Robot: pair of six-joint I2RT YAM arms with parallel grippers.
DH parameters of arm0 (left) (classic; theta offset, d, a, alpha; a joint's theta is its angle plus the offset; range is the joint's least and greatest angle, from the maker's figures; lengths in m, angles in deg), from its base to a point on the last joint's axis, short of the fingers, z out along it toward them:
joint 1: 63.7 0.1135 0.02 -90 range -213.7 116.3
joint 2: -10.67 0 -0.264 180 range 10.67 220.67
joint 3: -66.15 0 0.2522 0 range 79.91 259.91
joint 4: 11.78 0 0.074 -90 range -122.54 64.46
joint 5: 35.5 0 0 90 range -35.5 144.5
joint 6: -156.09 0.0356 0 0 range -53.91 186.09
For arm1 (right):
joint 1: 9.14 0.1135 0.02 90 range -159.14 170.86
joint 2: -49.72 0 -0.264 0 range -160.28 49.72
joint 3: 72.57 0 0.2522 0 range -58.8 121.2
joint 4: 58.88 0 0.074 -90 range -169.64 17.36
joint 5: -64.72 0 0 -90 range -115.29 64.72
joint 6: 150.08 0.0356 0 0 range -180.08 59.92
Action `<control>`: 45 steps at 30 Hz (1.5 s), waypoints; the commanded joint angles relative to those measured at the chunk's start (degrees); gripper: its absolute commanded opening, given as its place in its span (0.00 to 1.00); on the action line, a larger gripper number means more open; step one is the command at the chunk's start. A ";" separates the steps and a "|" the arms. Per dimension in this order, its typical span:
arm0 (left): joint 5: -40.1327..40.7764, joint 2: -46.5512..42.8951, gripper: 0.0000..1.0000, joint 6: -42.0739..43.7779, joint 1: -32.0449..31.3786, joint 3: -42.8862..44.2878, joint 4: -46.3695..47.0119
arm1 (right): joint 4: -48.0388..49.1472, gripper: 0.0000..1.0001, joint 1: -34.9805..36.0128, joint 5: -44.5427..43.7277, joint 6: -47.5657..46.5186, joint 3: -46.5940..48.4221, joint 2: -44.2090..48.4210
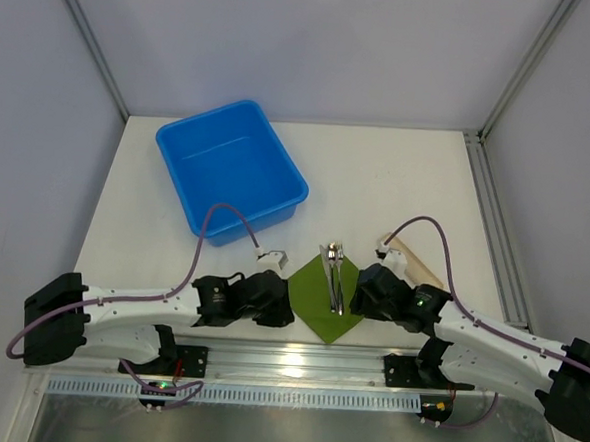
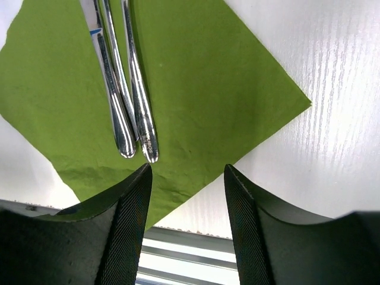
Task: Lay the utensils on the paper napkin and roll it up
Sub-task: Adjust the napkin at the center of the board, then roll the napkin at the center of the board.
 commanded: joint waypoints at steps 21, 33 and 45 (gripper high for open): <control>9.96 -5.08 0.43 0.41 0.59 2.61 -8.75 | -0.77 0.66 15.10 -2.50 -2.98 8.94 -6.44; 10.41 -8.06 0.50 2.87 7.69 1.73 -12.62 | -1.47 0.74 15.10 -5.74 -1.93 8.59 -5.73; 2.24 -4.91 0.49 6.12 14.39 3.14 -8.58 | -1.91 0.69 15.18 0.66 -1.92 7.28 -5.83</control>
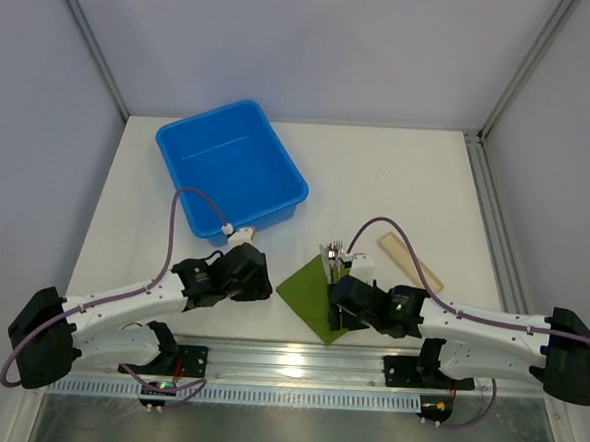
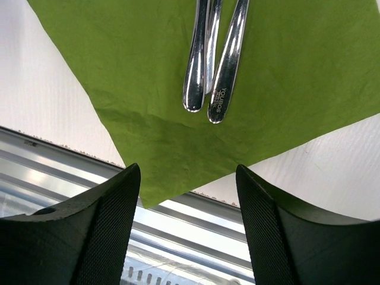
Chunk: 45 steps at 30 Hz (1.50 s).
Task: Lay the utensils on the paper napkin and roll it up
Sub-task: Roll the napkin at the center of the board.
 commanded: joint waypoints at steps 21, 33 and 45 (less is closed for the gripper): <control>-4.40 -0.54 0.49 -0.18 0.14 -1.88 4.97 | -7.15 0.64 15.33 -3.11 -14.90 10.32 -12.36; -5.02 -0.98 0.49 -0.44 0.14 -2.94 5.93 | -2.76 0.56 16.03 -3.38 -15.25 11.29 -17.11; -4.75 -2.12 0.49 -0.44 0.14 -3.82 5.67 | -1.78 0.49 16.74 -4.16 -13.59 12.61 -22.39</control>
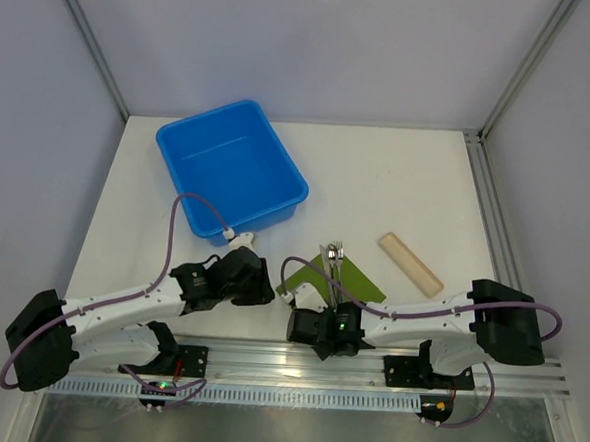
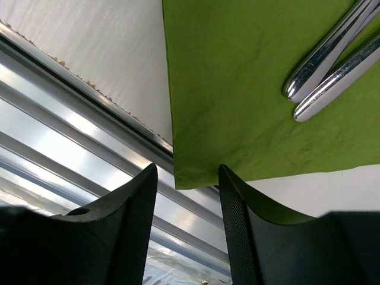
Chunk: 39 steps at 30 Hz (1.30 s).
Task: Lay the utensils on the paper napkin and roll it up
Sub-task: Roll the napkin at the center of the board.
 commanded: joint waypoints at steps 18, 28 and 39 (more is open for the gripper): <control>-2.86 -0.52 0.46 -0.84 0.14 -1.09 4.03 | -3.05 0.11 0.30 -13.56 4.38 5.39 0.28; -15.16 1.84 0.19 -2.07 -0.21 -3.99 16.76 | -1.91 0.11 -1.19 -16.81 4.38 6.80 -2.09; -18.94 16.16 0.09 -5.32 -8.03 -1.00 30.31 | -0.41 0.12 -3.65 -17.34 4.64 5.83 -1.83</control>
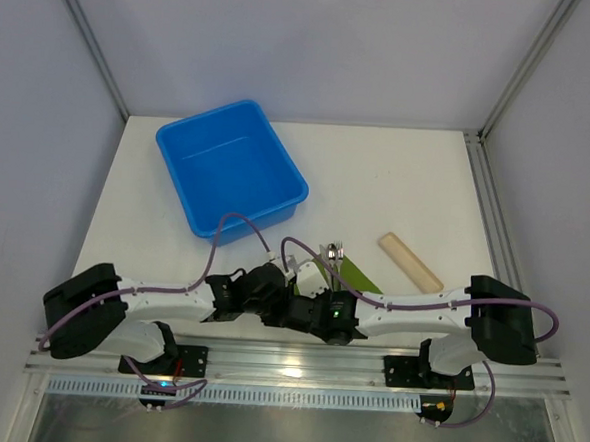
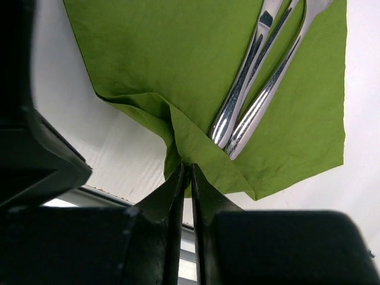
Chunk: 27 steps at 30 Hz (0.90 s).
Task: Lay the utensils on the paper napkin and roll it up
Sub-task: Roll the napkin at the center of the board.
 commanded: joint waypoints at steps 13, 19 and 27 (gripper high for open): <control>-5.26 16.08 0.06 -3.25 -0.52 9.62 14.28 | 2.66 0.23 -1.12 -2.72 5.57 -1.66 6.08; -3.51 16.80 0.05 -1.85 -0.52 12.18 11.46 | -5.42 0.38 -1.47 -7.98 13.30 -0.69 8.46; 0.27 16.09 0.05 0.17 -0.43 14.38 5.22 | -5.61 0.43 -2.27 -1.67 18.24 -6.49 17.85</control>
